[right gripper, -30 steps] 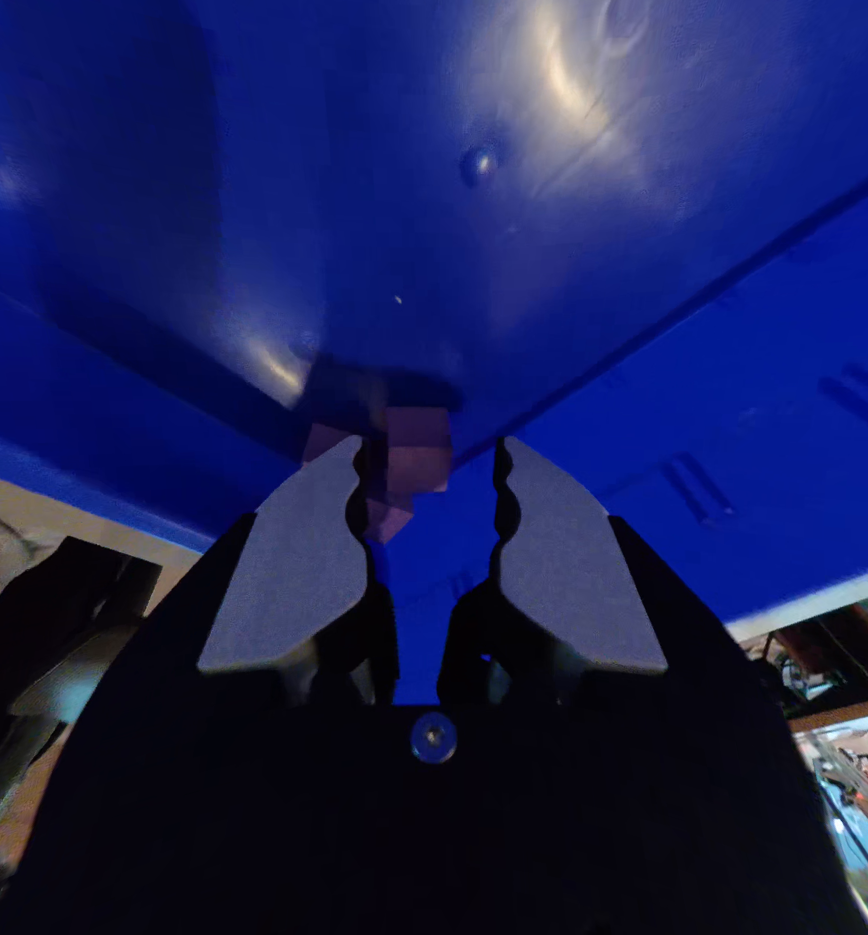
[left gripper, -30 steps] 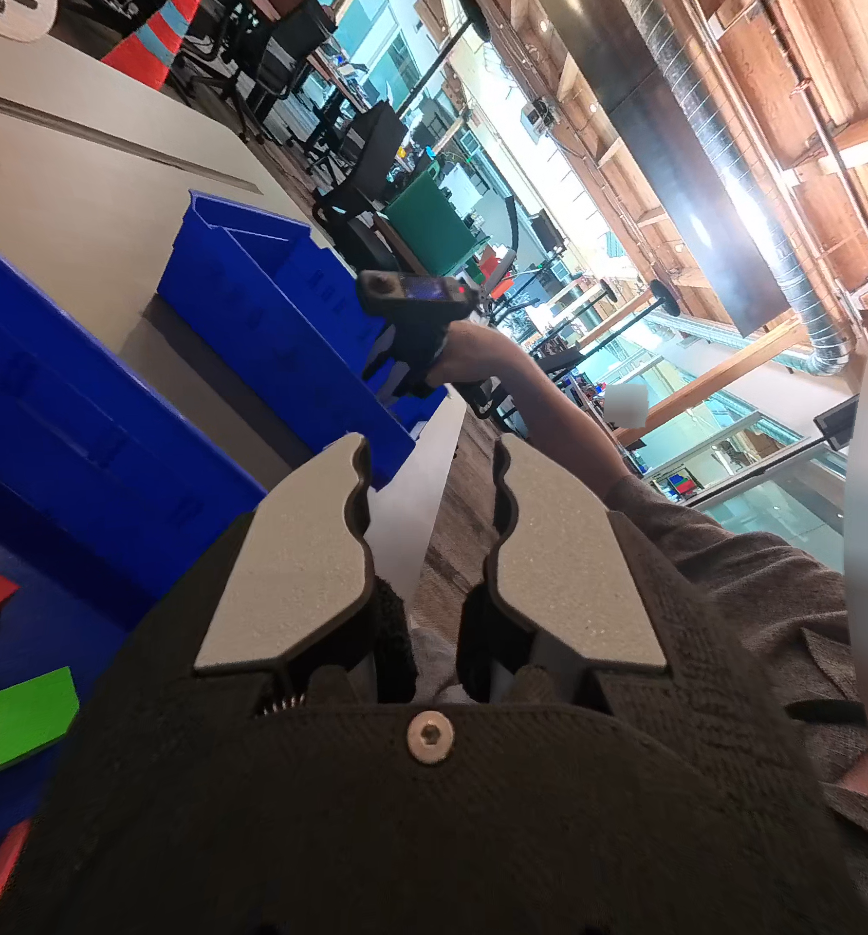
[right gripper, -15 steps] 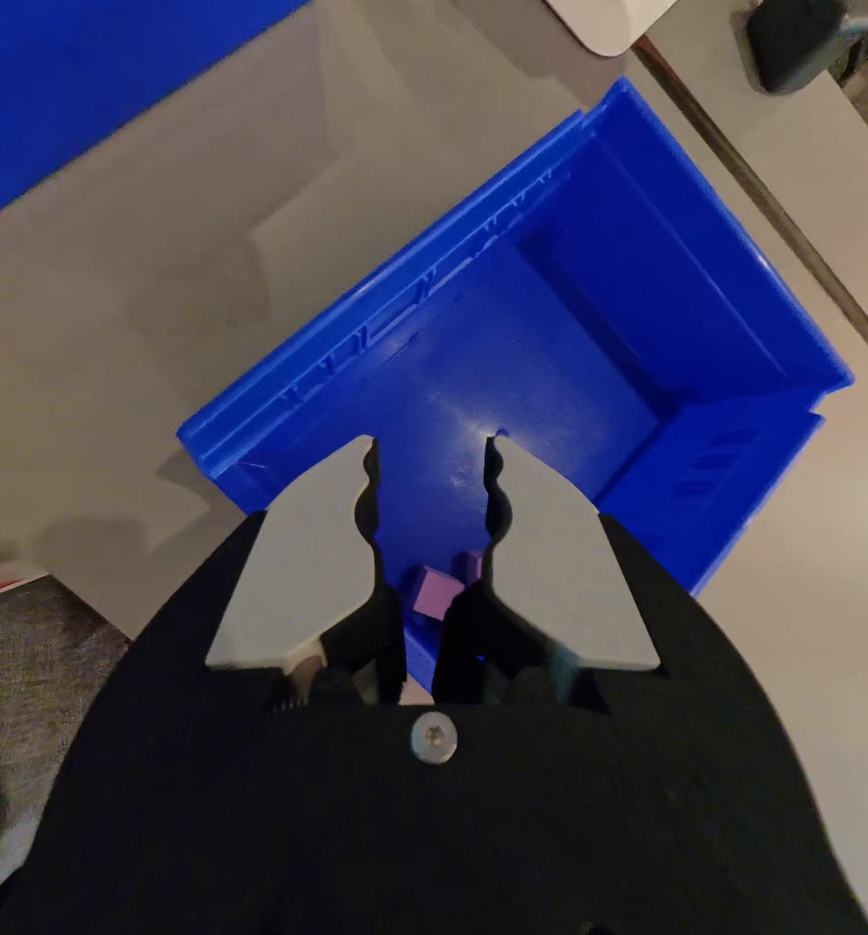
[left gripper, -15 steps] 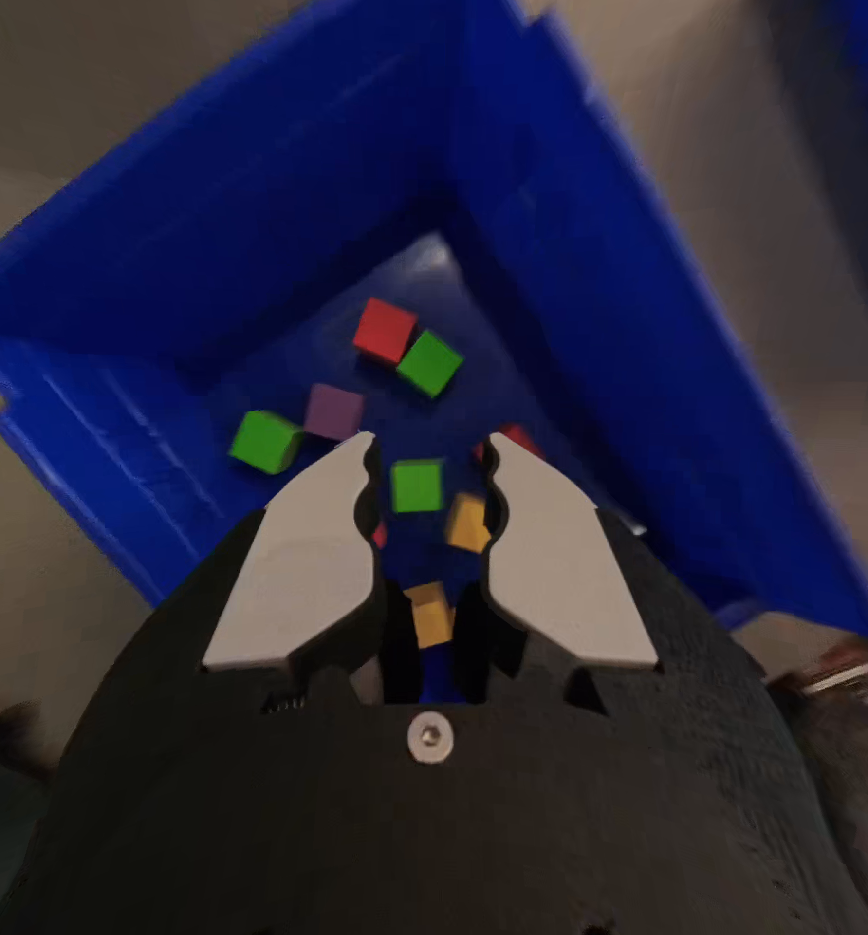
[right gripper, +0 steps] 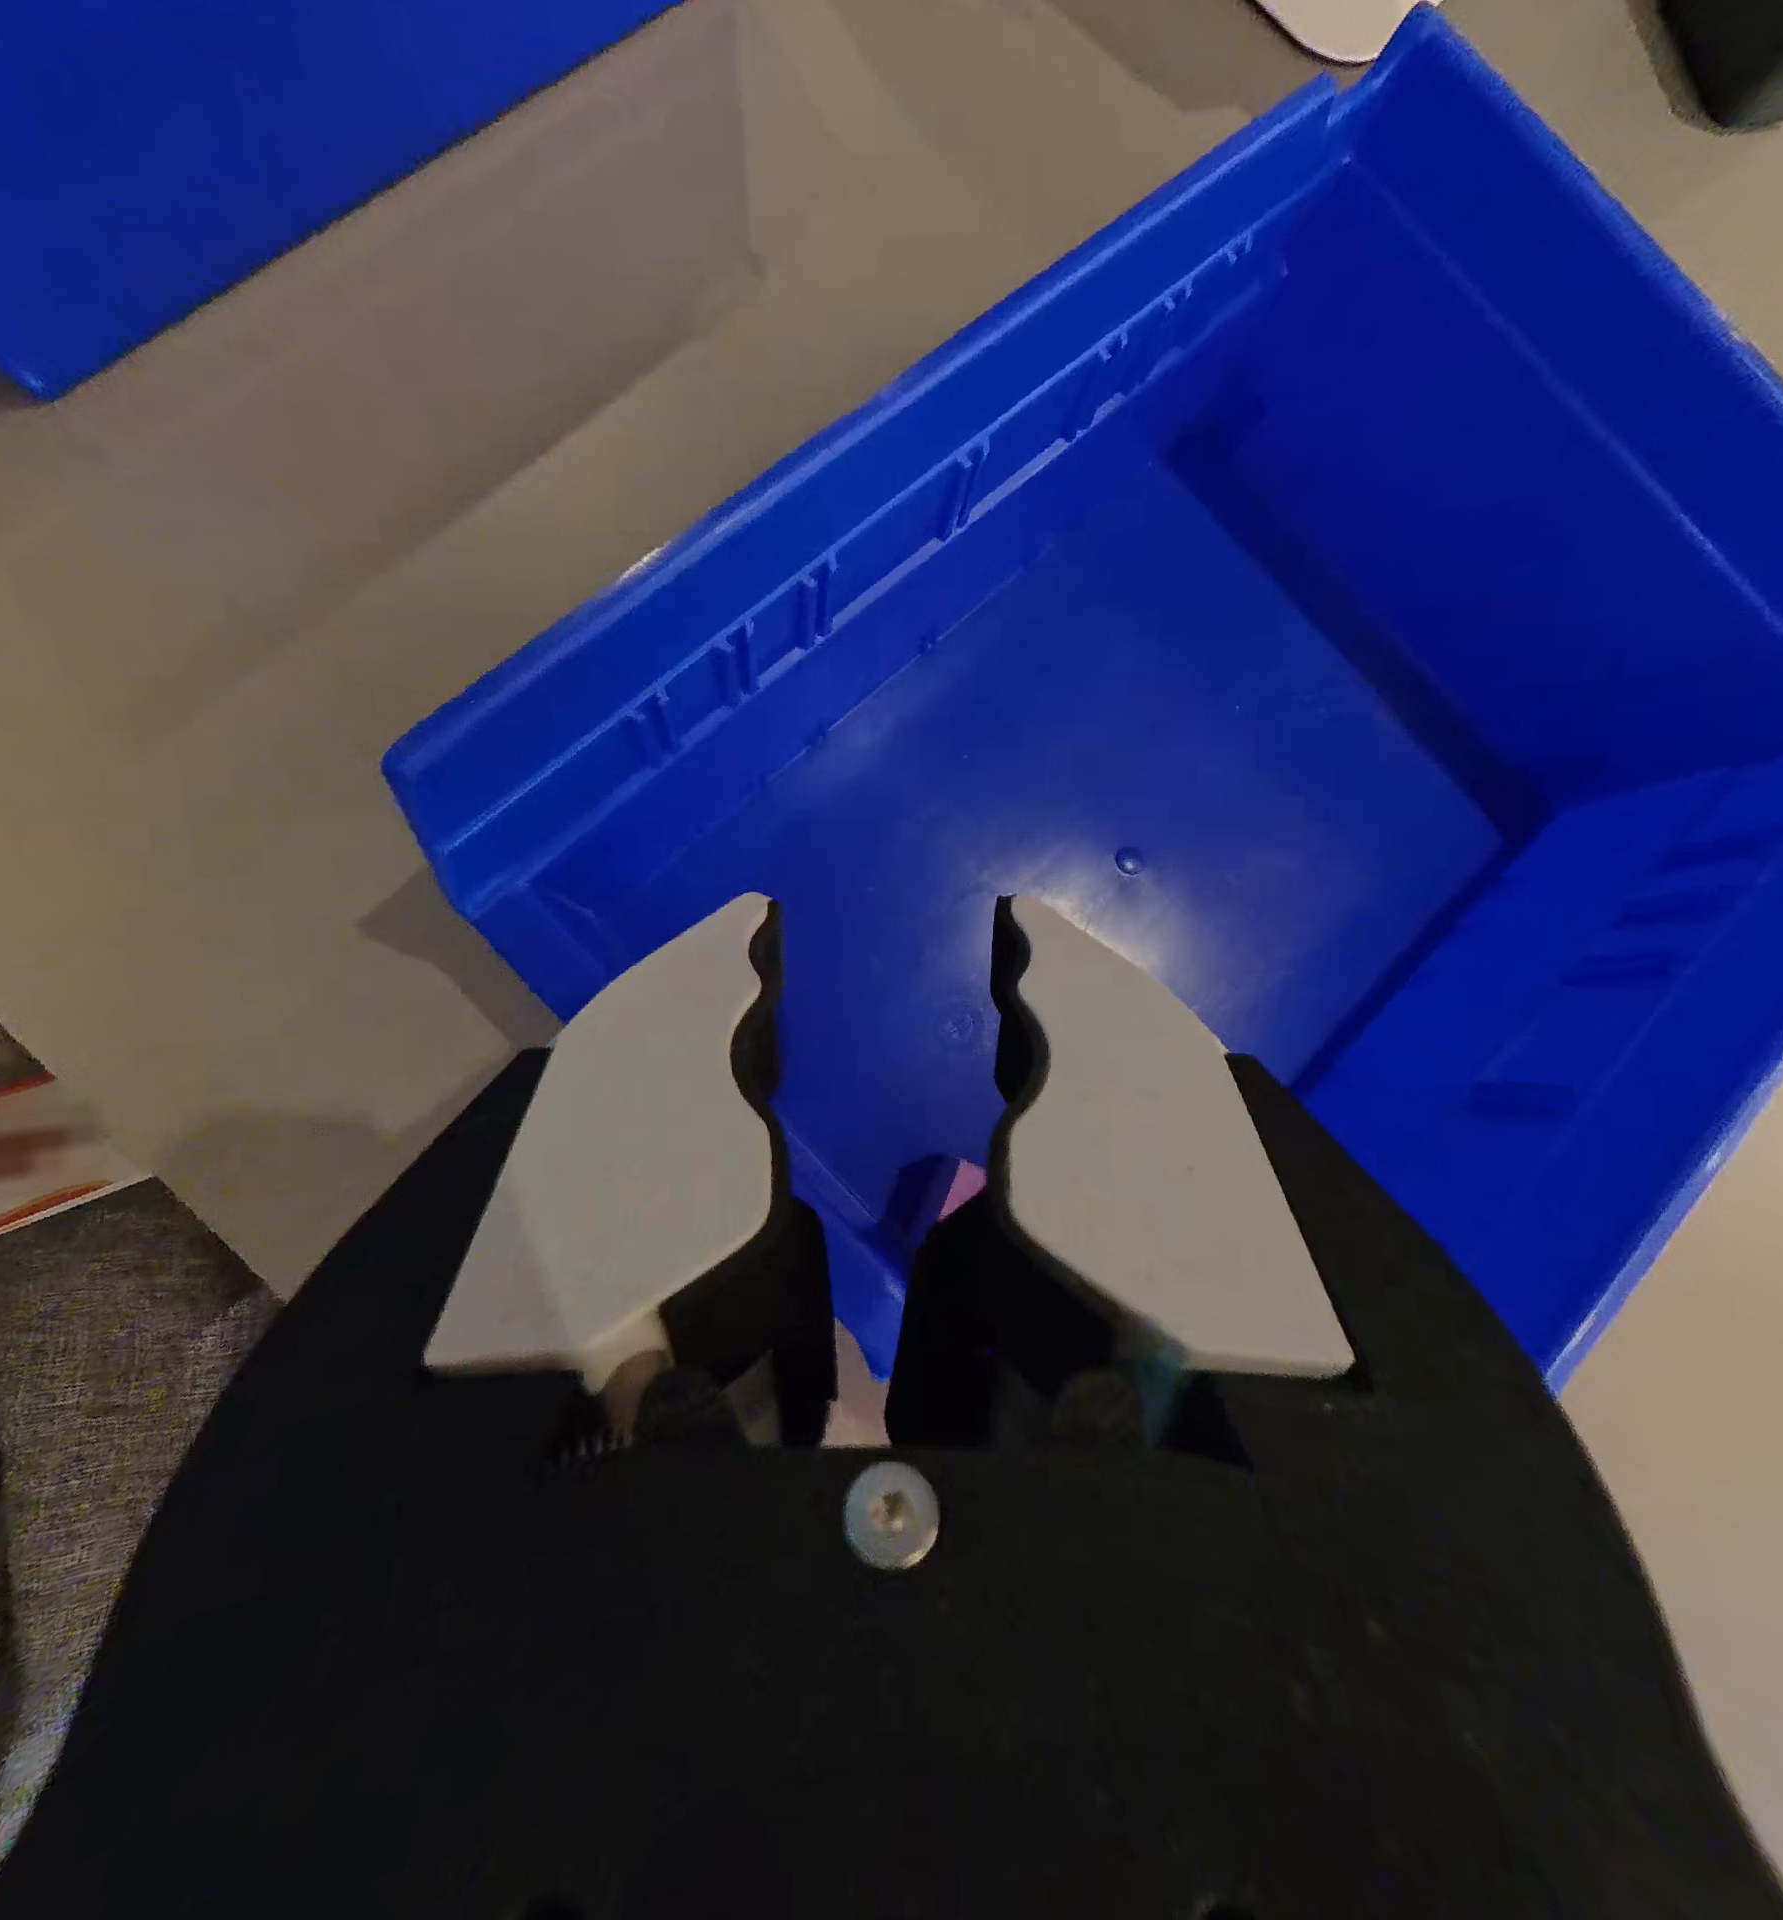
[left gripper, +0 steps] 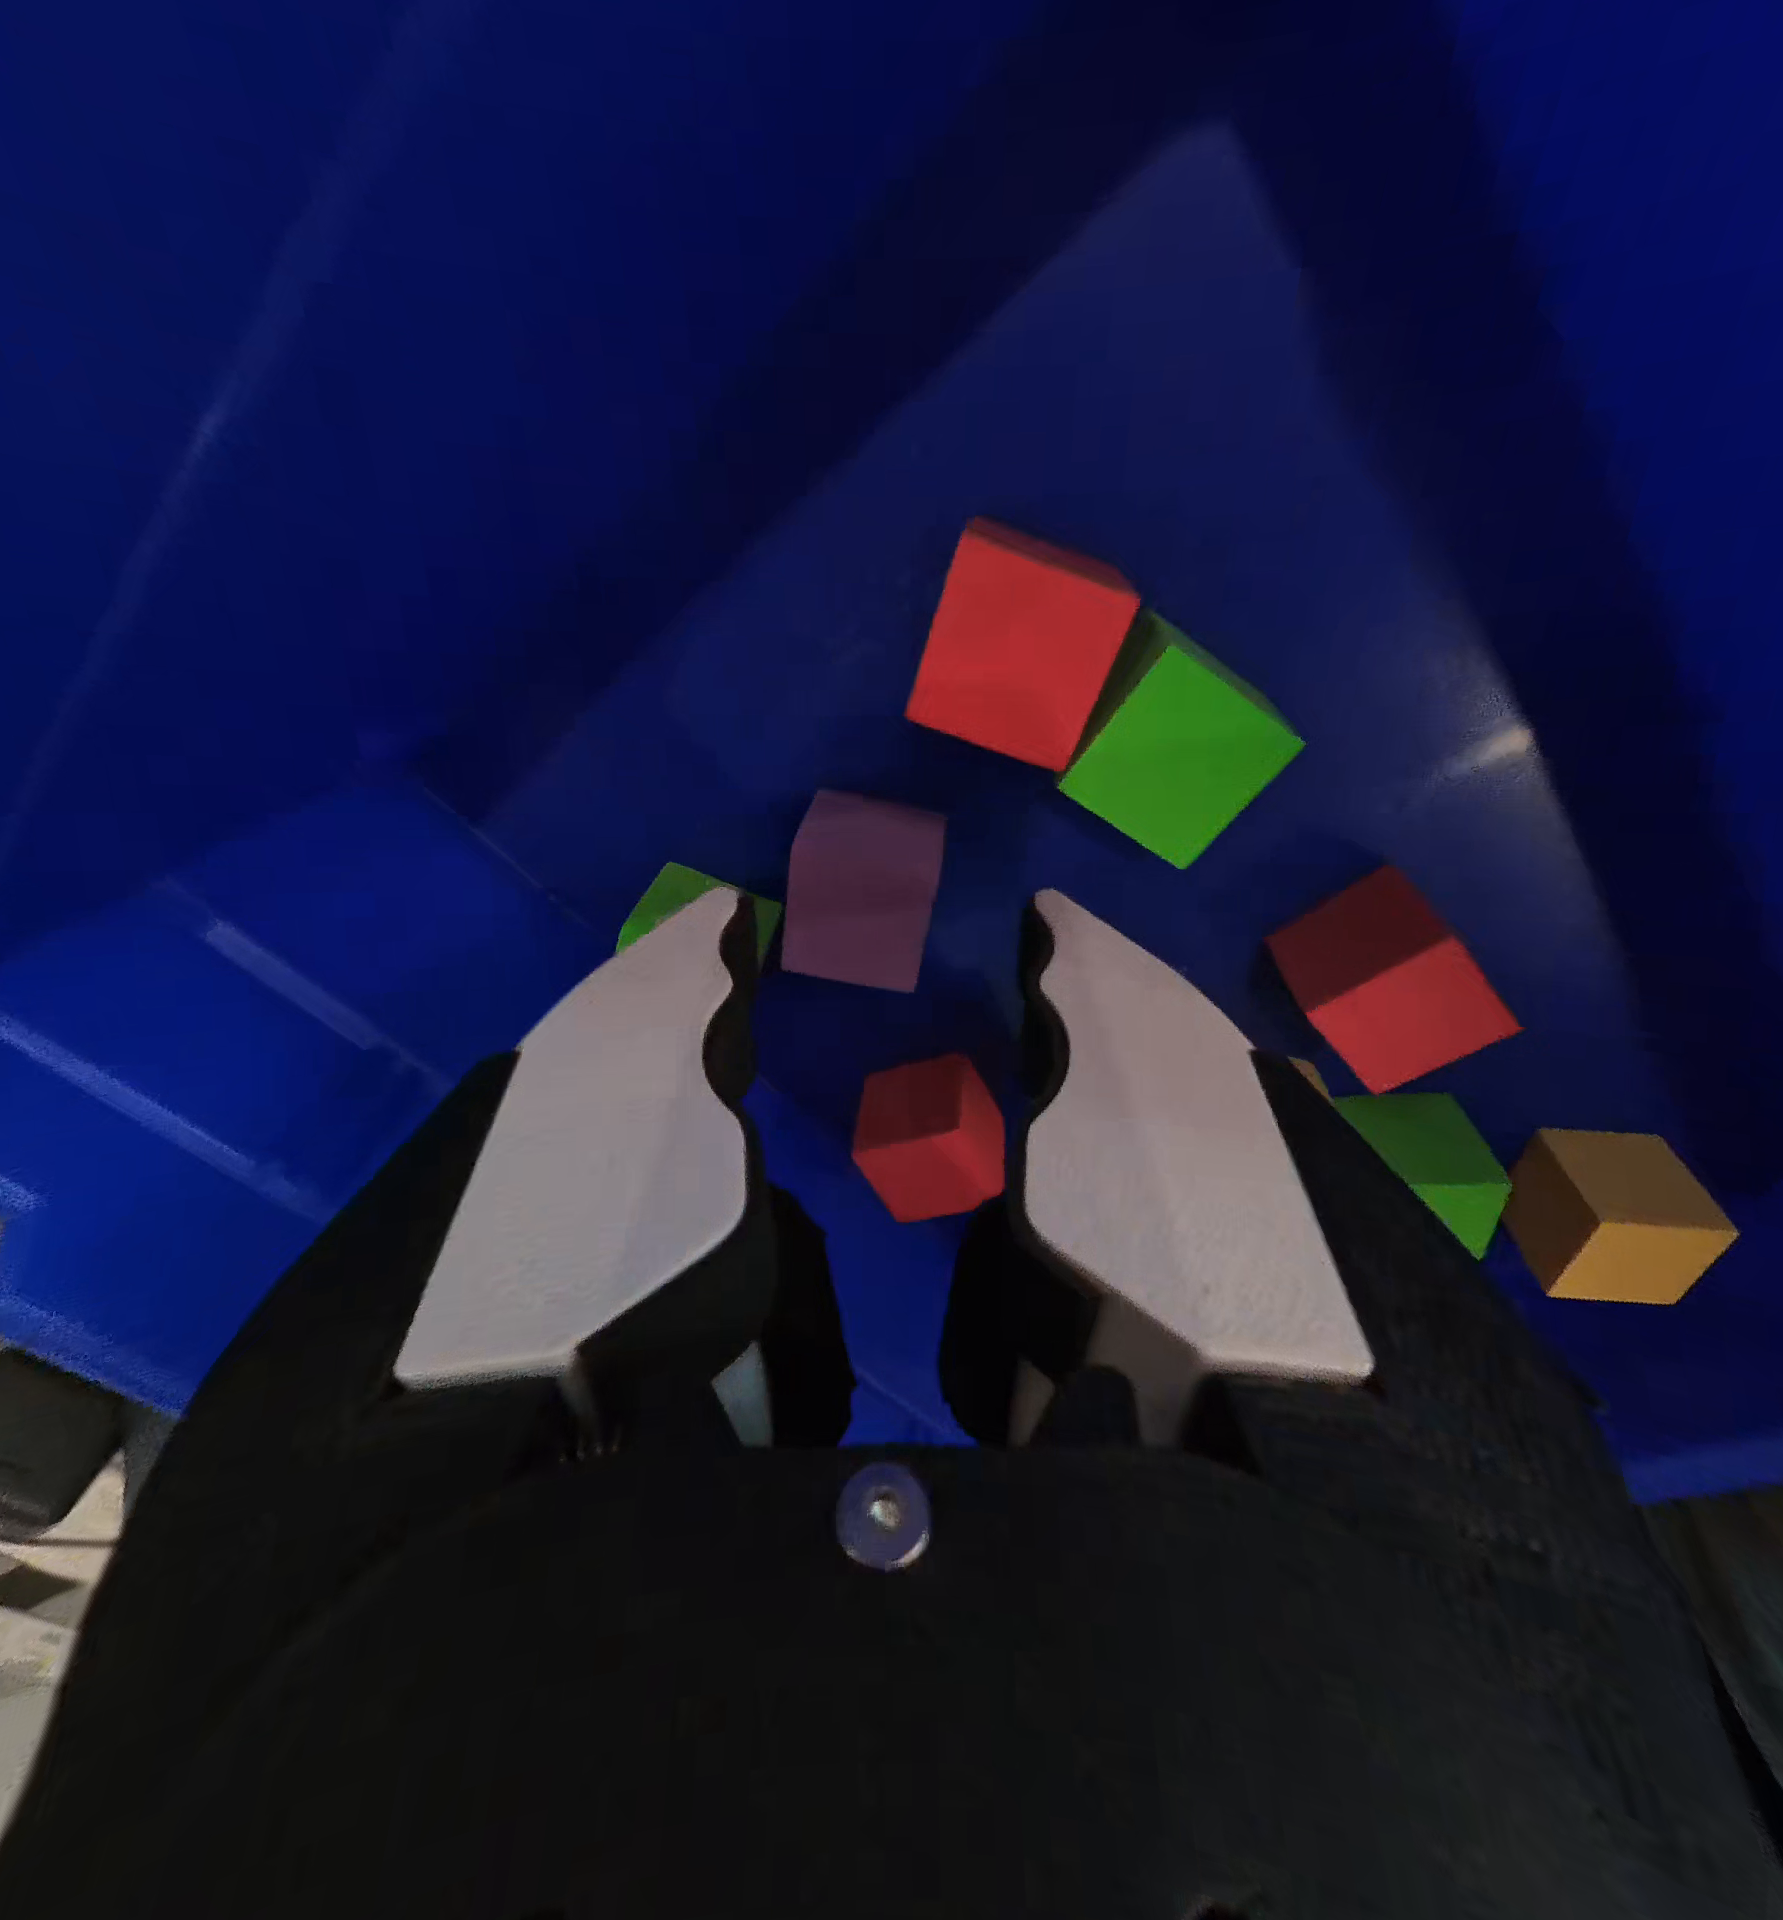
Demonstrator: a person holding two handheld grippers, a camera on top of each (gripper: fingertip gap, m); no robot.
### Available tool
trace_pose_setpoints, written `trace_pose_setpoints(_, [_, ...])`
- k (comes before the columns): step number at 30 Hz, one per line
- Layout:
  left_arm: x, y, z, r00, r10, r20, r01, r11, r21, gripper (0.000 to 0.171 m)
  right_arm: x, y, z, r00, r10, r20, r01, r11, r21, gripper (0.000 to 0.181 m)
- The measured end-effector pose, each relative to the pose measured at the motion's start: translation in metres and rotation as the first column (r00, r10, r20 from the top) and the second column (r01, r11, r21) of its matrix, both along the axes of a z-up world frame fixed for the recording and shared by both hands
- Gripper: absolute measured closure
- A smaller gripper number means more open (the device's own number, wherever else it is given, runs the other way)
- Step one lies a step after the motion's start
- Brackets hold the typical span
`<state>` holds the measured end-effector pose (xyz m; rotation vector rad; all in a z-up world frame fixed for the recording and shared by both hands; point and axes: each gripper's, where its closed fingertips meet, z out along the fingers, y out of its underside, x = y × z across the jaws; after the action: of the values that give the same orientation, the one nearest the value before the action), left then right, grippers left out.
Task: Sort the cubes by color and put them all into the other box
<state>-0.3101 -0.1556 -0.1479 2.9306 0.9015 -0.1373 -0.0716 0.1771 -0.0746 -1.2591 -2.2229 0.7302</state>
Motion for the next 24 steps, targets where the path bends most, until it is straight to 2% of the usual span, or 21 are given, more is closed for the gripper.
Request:
trace_pose_setpoints(2, [0.0,-0.004,-0.004,1.0,0.013,0.021,-0.012,1.0,-0.021,0.124,0.001,0.0,0.002,1.0,0.001,-0.01,-0.001,1.0,0.003,0.143])
trace_pose_setpoints(5, [-0.003,-0.005,-0.009,0.999,0.02,0.028,-0.02,1.0,-0.01,0.141,0.001,0.0,0.009,0.999,0.004,-0.036,-0.004,1.0,0.009,0.143])
trace_pose_setpoints(7, [-0.006,-0.005,-0.007,0.999,0.035,0.014,-0.035,0.999,0.016,0.142,0.001,-0.003,0.014,0.998,0.011,-0.058,-0.011,1.0,0.007,0.145])
trace_pose_setpoints(10, [0.001,0.008,0.007,0.997,0.072,0.034,-0.076,0.985,0.155,0.143,-0.001,-0.011,0.018,0.996,0.03,-0.089,-0.029,0.999,0.02,0.146])
trace_pose_setpoints(12, [0.013,0.023,0.027,0.992,0.093,0.08,-0.114,0.942,0.316,0.143,-0.005,-0.021,0.022,0.989,0.068,-0.132,-0.064,0.998,0.029,0.147])
trace_pose_setpoints(14, [0.03,0.04,0.055,0.985,0.095,0.146,-0.158,0.847,0.508,0.143,-0.009,-0.041,0.027,0.973,0.127,-0.194,-0.126,0.992,0.015,0.146])
trace_pose_setpoints(15, [0.042,0.049,0.071,0.979,0.075,0.191,-0.178,0.772,0.61,0.143,-0.011,-0.056,0.03,0.958,0.171,-0.231,-0.177,0.984,-0.001,0.144])
trace_pose_setpoints(17, [0.072,0.068,0.11,0.954,-0.03,0.298,-0.231,0.56,0.796,0.143,-0.013,-0.089,0.037,0.91,0.269,-0.314,-0.286,0.958,-0.006,0.144])
trace_pose_setpoints(18, [0.092,0.074,0.128,0.927,-0.116,0.357,-0.27,0.455,0.848,0.142,-0.015,-0.105,0.041,0.881,0.312,-0.357,-0.33,0.944,0.009,0.143])
trace_pose_setpoints(19, [0.11,0.078,0.141,0.891,-0.202,0.407,-0.312,0.379,0.871,0.143,-0.018,-0.119,0.045,0.85,0.348,-0.396,-0.366,0.93,0.032,0.143])
trace_pose_setpoints(20, [0.126,0.08,0.149,0.858,-0.267,0.439,-0.345,0.334,0.877,0.143,-0.021,-0.133,0.05,0.82,0.378,-0.431,-0.394,0.918,0.055,0.144])
trace_pose_setpoints(21, [0.14,0.082,0.153,0.831,-0.316,0.457,-0.364,0.313,0.877,0.143,-0.024,-0.146,0.054,0.792,0.406,-0.455,-0.42,0.905,0.075,0.145])
trace_pose_setpoints(24, [0.176,0.089,0.158,0.751,-0.43,0.501,-0.405,0.299,0.864,0.143,-0.031,-0.182,0.068,0.723,0.463,-0.513,-0.476,0.872,0.117,0.145])
